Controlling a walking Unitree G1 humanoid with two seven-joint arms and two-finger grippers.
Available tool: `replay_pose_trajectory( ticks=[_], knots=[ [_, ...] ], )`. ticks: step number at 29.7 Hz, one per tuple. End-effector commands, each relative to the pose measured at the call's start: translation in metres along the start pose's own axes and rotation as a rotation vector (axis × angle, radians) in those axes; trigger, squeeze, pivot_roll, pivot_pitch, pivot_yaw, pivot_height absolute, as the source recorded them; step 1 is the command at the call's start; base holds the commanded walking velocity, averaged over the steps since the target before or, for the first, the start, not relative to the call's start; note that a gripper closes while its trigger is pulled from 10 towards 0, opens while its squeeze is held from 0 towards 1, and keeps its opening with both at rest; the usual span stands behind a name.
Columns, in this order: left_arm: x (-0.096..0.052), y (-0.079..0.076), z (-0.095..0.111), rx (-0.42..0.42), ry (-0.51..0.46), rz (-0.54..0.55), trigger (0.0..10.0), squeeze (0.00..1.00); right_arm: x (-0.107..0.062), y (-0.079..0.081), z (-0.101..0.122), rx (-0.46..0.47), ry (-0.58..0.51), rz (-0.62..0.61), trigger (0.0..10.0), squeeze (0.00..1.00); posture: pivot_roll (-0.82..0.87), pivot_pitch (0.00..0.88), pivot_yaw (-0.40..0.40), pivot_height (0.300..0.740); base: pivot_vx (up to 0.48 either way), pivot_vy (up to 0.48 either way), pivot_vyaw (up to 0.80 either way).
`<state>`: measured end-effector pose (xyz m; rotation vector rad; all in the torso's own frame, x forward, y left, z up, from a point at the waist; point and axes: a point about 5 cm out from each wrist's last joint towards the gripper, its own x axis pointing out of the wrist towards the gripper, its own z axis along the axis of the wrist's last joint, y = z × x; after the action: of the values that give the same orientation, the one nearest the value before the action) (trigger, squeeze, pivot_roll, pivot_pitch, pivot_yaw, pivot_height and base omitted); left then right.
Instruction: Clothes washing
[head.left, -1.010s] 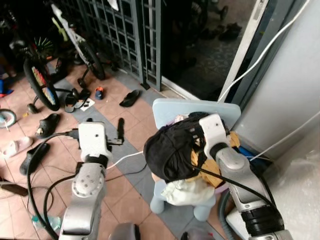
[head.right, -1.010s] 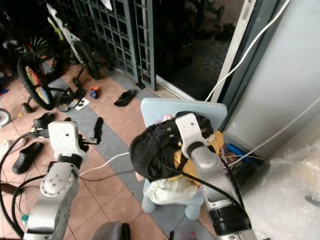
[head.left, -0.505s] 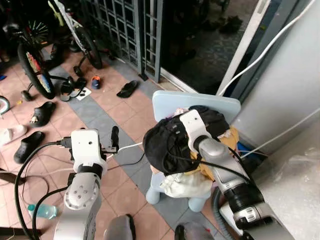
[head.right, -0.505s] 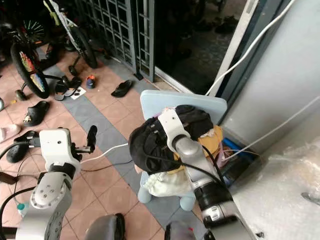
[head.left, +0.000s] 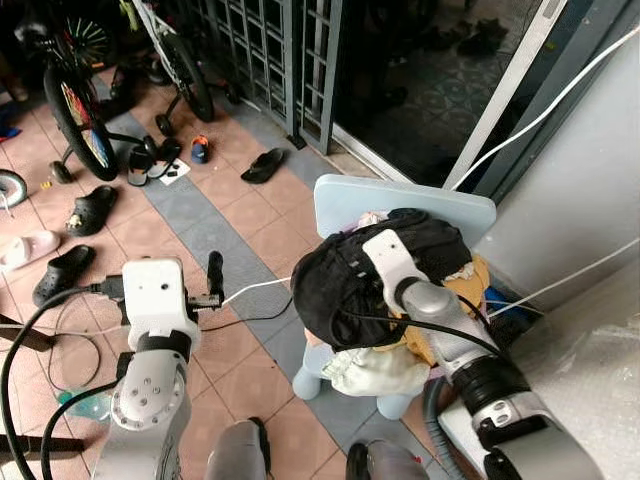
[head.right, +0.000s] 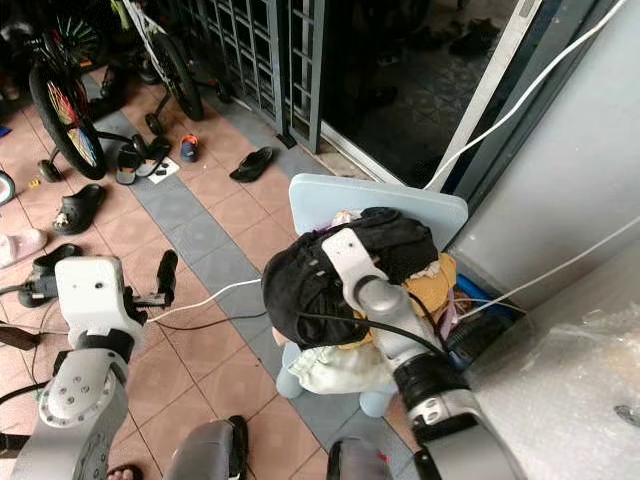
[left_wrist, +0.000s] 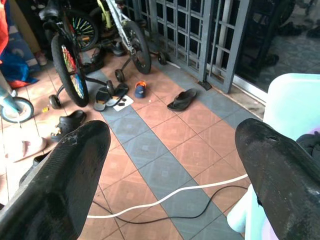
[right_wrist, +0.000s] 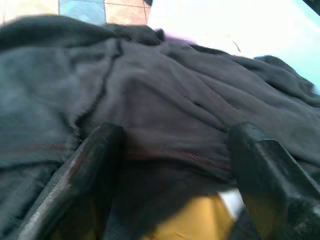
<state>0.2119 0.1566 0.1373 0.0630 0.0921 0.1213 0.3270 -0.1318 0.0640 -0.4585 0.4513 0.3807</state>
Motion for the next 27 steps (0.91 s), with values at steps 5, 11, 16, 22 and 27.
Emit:
replay_pose_trajectory(
  ticks=[5,11,16,22,27],
  knots=[
    [0.008,-0.013,0.001,-0.033,0.0,-0.009,10.0,0.0,-0.009,-0.017,-0.014,-0.007,0.047,-0.019,0.0,0.0,0.07,0.188,-0.056,0.74,0.0,0.0,0.0],
    [0.011,-0.013,-0.003,-0.045,0.002,0.031,10.0,0.0,-0.014,-0.016,-0.023,0.003,0.076,0.009,0.0,0.0,0.05,0.172,-0.088,0.74,0.0,0.0,0.0],
    [0.012,-0.012,-0.007,-0.048,0.011,0.042,10.0,0.0,-0.015,-0.008,-0.018,0.024,0.064,0.044,0.0,0.0,0.04,0.164,-0.084,0.74,0.0,0.0,0.0],
    [0.018,-0.014,-0.004,-0.035,0.0,0.032,10.0,0.0,-0.015,0.0,-0.02,0.026,0.072,0.07,0.0,0.0,0.05,0.159,-0.066,0.74,0.0,0.0,0.0],
    [0.024,-0.015,0.004,-0.011,-0.022,-0.027,10.0,0.0,-0.018,-0.011,0.0,-0.112,0.001,-0.032,0.0,0.0,0.04,0.141,-0.048,0.74,0.0,0.0,0.0]
  ],
)
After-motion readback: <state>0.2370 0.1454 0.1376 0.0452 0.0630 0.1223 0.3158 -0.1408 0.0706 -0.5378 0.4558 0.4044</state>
